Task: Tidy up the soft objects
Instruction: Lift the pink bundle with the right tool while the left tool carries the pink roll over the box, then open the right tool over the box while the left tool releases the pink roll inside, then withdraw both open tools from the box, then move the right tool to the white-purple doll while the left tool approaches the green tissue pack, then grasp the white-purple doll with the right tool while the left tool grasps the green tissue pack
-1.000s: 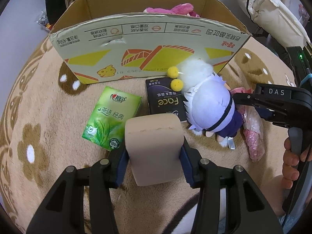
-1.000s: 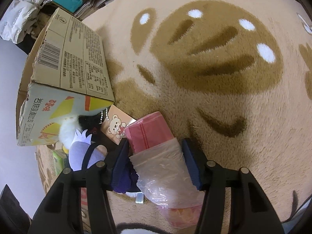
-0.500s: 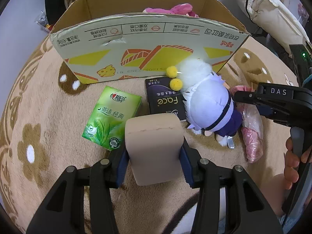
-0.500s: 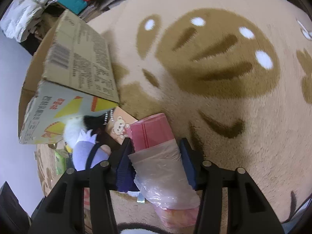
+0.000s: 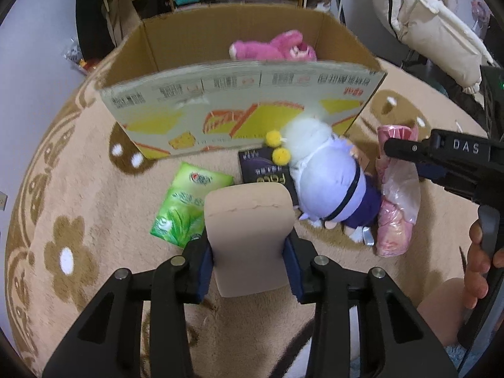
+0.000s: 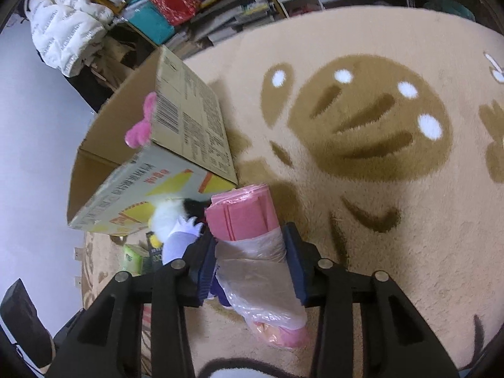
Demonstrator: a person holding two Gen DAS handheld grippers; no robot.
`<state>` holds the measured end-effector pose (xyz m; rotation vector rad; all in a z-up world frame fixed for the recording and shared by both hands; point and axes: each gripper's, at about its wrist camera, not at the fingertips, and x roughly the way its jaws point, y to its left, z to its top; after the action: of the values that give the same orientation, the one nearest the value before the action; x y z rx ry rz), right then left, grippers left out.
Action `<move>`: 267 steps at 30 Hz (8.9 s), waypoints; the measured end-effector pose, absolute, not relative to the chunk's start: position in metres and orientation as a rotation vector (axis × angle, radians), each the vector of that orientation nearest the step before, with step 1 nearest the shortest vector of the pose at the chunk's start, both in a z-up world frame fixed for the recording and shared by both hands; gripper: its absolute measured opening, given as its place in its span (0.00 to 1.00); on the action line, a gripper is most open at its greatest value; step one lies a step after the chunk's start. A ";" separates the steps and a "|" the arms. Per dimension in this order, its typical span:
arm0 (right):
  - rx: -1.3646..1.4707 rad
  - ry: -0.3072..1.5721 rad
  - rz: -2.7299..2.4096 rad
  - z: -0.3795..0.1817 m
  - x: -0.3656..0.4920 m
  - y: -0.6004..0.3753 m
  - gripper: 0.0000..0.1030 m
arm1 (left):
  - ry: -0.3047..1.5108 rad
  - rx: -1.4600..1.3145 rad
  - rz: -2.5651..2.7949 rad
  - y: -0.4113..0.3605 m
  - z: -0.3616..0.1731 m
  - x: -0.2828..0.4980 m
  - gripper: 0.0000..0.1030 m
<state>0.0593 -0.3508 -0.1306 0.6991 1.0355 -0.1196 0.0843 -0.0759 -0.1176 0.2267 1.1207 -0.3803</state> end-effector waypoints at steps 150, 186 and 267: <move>0.602 0.838 0.087 -0.054 0.074 -0.301 1.00 | 0.935 0.189 -0.230 -0.009 -0.041 0.153 1.00; 0.656 1.144 0.064 -0.142 0.096 -0.298 0.94 | 1.224 0.296 -0.256 -0.031 -0.131 0.163 1.00; 0.561 1.083 0.027 -0.148 0.086 -0.289 0.71 | 1.231 0.295 -0.336 -0.048 -0.155 0.151 0.55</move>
<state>0.0860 -0.2895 -0.1482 0.5614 1.0831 0.0266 0.1506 -0.0480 -0.1554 0.2945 1.2312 -0.3361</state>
